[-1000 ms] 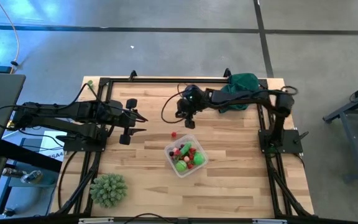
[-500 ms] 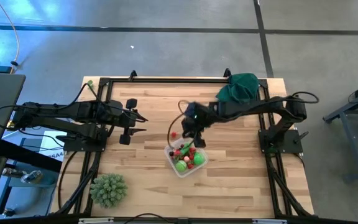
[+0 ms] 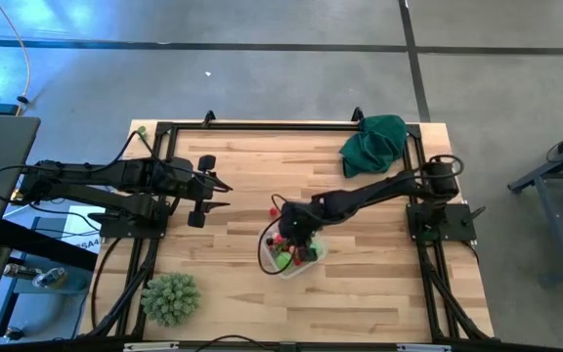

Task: Pick and placing Produce into tupperware
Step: Put the blueberry into the transparent container, then adjust the transparent container

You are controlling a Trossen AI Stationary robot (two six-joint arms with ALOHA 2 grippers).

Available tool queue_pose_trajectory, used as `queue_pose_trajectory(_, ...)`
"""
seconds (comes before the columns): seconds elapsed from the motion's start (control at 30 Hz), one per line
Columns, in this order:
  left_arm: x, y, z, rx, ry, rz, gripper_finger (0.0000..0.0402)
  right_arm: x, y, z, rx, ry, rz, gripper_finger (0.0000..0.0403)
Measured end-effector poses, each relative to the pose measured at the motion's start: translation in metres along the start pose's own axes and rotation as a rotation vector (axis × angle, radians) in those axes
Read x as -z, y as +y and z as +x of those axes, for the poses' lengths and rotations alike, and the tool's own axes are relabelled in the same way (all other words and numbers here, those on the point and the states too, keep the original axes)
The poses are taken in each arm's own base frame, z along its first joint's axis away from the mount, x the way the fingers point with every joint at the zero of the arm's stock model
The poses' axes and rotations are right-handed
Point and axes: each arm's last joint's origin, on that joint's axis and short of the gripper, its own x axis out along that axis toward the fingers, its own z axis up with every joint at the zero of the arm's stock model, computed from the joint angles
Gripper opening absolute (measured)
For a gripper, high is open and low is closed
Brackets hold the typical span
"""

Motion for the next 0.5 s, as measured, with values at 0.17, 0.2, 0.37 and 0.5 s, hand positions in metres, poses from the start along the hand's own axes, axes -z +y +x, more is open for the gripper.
queue_pose_trajectory(0.17, -0.0001, 0.0, -0.0001, -0.001, -0.001, 0.0, 0.0179, -0.0007, -0.0008, 0.0013, 0.049, -0.008, 0.009, 0.0057)
queue_pose_trajectory(0.2, -0.0001, 0.0, -0.0001, 0.0, -0.001, 0.0, 0.0179, -0.0009, -0.0011, 0.0013, 0.057, -0.01, 0.009, 0.0061)
queue_pose_trajectory(0.37, 0.0, 0.0, 0.0, 0.0, 0.0, 0.0, 0.0179, -0.0012, -0.0022, 0.0012, 0.088, -0.012, 0.001, 0.0087)
queue_pose_trajectory(0.5, -0.0001, 0.0, 0.0, 0.0, 0.0, 0.0, 0.0179, -0.001, -0.0038, 0.0008, 0.09, -0.01, 0.001, 0.0104)
